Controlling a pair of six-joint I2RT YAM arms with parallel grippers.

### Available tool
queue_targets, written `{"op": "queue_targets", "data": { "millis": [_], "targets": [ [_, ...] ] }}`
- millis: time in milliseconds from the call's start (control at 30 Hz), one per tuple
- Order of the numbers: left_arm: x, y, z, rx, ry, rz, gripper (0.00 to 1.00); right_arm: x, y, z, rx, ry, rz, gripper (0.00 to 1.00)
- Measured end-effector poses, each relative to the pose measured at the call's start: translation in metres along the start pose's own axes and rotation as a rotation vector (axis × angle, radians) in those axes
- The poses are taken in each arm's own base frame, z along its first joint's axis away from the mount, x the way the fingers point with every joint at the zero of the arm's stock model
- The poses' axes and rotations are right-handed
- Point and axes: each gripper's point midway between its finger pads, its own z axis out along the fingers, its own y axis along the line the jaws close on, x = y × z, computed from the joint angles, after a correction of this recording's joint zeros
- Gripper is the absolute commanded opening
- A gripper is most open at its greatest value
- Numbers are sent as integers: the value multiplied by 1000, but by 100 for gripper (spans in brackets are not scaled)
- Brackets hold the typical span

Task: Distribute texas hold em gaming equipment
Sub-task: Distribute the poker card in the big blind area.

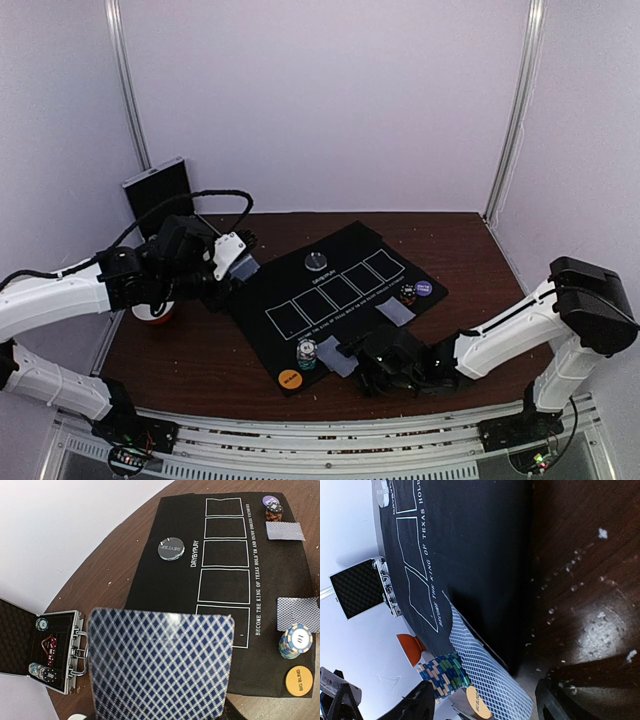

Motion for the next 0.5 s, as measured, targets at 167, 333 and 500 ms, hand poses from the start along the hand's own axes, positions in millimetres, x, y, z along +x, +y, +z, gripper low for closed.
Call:
{"op": "queue_targets", "data": {
  "millis": [167,333,500],
  "targets": [
    [-1,1,-2,-2,-7,-2,50,1,6,4,-5,3,-10,73],
    [-2,1,-3,-2,-10,-2,50,1,8,8,-4,1,-17,73],
    [-2,1,-3,-2,-10,4,50,2,12,12,-3,-1,-25,74]
  ]
}}
